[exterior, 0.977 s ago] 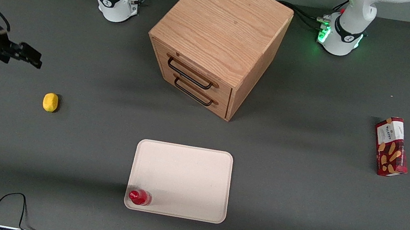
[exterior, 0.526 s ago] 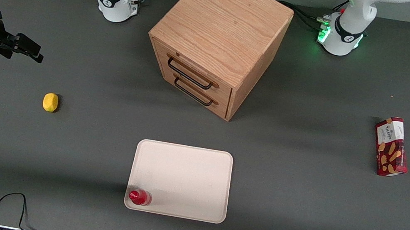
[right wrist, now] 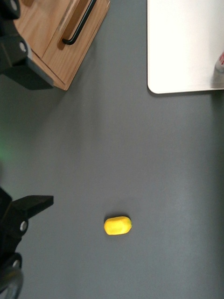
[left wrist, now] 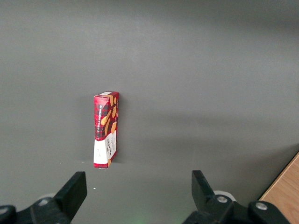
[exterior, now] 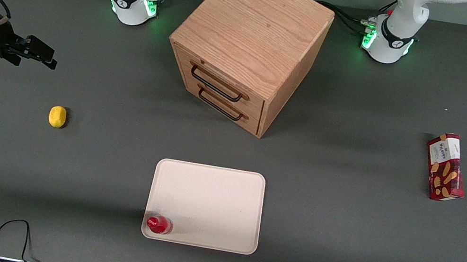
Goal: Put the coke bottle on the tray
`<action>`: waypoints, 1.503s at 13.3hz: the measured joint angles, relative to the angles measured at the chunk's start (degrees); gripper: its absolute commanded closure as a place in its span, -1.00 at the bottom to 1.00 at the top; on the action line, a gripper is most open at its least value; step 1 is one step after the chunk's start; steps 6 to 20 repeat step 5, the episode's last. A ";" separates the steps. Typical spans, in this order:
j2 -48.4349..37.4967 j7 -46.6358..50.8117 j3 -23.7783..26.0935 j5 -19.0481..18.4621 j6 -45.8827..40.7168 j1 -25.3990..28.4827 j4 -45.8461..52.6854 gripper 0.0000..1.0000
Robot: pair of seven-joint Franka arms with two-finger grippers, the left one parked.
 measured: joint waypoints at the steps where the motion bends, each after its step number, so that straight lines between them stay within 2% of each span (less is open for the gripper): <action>1: 0.03 0.00 -0.16 -0.69 -0.08 0.76 0.00 -1.00; 5: 0.09 0.00 -3.24 -1.50 -0.15 2.60 0.01 -1.00; 20: 0.09 0.00 -3.24 -1.50 -0.15 2.60 0.01 -1.00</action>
